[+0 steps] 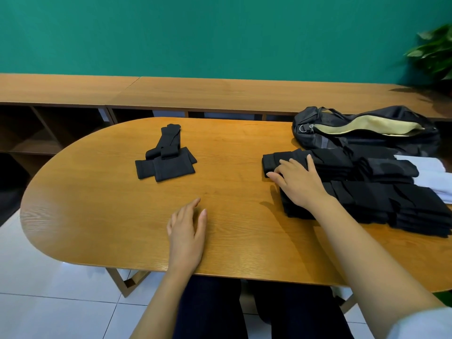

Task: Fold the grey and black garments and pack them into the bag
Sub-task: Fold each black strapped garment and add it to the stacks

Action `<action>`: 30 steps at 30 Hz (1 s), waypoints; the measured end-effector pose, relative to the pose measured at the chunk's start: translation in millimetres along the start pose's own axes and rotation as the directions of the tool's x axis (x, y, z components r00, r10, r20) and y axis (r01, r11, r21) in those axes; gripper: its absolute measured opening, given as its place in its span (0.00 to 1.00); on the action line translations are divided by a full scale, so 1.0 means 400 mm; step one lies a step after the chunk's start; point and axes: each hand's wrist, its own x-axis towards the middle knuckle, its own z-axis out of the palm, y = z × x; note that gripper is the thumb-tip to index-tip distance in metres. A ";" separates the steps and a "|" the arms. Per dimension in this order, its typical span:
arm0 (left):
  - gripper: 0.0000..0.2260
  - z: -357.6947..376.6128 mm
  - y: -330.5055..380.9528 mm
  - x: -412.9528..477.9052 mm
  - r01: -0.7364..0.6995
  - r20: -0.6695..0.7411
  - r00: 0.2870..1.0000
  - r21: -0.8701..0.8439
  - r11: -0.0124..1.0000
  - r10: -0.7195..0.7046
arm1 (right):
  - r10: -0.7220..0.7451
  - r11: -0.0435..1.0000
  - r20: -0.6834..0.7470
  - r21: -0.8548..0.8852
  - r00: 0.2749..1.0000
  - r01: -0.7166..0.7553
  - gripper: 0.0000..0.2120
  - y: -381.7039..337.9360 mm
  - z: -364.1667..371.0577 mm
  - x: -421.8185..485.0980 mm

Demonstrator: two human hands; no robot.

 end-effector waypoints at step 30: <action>0.27 -0.074 -0.164 0.304 0.157 0.026 0.980 0.514 0.843 -0.198 | -0.184 0.978 0.138 0.122 0.973 0.167 0.30 -0.408 0.150 0.126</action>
